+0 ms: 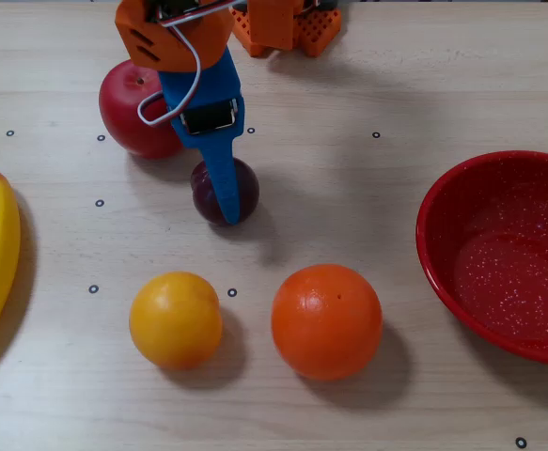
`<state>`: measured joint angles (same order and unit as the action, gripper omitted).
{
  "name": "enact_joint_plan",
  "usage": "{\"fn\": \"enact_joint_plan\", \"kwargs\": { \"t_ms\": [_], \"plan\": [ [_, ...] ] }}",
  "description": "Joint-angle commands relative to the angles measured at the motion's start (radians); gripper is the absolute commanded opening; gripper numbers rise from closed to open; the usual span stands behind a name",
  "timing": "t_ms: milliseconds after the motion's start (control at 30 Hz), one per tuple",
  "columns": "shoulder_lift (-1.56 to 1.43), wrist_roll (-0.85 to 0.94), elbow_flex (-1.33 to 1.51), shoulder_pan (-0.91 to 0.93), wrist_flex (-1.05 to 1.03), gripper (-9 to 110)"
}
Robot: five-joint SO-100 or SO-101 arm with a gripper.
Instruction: Put plum in the red bowl.
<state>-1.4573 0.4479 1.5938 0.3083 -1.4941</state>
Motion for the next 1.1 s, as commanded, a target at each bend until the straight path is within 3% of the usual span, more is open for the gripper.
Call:
{"fn": "enact_joint_plan", "kwargs": {
  "t_ms": [0, 1067],
  "plan": [
    [-0.051, -0.035, -0.025, 0.009, 0.02, 47],
    [-0.023, -0.095, 0.071, -0.032, 0.101, 49]
  ]
}}
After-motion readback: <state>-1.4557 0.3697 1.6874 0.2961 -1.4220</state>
